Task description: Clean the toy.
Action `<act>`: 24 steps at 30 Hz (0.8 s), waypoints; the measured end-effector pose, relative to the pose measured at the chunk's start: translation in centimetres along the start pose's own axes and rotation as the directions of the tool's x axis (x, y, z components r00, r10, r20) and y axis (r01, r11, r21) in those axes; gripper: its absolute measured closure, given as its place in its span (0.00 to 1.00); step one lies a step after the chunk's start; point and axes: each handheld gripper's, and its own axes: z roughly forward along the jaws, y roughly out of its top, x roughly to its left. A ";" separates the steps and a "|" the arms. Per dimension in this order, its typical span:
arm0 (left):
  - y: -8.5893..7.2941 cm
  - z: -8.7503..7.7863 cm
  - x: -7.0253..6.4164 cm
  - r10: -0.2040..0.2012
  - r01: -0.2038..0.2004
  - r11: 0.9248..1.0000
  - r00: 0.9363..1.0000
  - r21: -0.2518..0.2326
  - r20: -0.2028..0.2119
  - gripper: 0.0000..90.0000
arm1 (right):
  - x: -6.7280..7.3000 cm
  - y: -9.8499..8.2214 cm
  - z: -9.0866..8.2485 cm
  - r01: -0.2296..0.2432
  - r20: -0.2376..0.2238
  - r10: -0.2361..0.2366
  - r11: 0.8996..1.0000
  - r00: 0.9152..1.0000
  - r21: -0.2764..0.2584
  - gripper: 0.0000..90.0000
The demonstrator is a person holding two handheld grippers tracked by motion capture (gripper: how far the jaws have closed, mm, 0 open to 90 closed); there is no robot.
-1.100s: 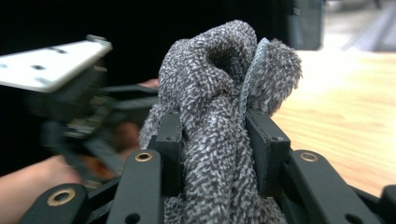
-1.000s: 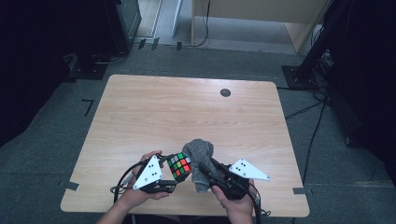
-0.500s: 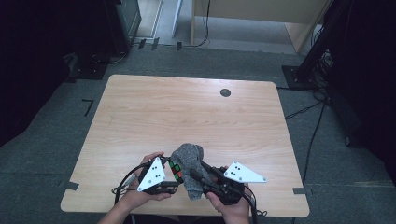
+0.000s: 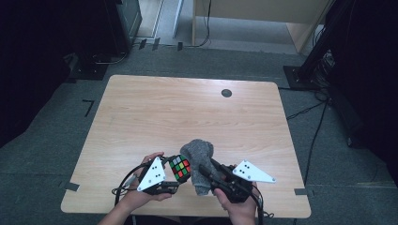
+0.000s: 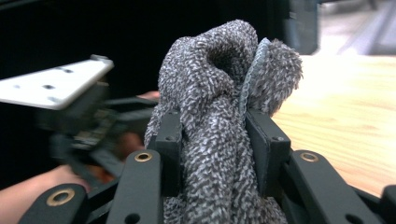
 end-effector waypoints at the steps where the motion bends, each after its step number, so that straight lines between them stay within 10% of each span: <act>1: 0.1 0.1 -0.2 0.004 -0.004 1.000 1.000 -0.003 0.005 0.38 | 0.5 0.0 0.1 0.009 -0.024 -0.009 1.000 1.000 0.002 0.68; 6: 0.2 -0.2 -0.2 0.016 -0.016 1.000 1.000 -0.007 0.009 0.38 | 0.7 -0.5 0.7 0.009 -0.048 -0.008 1.000 0.999 0.021 0.68; 14: 0.1 -0.7 0.7 -0.029 0.029 0.999 1.000 -0.040 0.013 0.38 | -2.4 -1.1 0.6 -0.061 0.097 0.054 0.995 0.994 0.073 0.68; 24: 0.3 -0.1 -0.3 0.025 -0.025 1.000 0.998 0.001 0.049 0.38 | 0.7 -0.5 0.6 -0.002 -0.026 0.003 1.000 1.000 0.025 0.68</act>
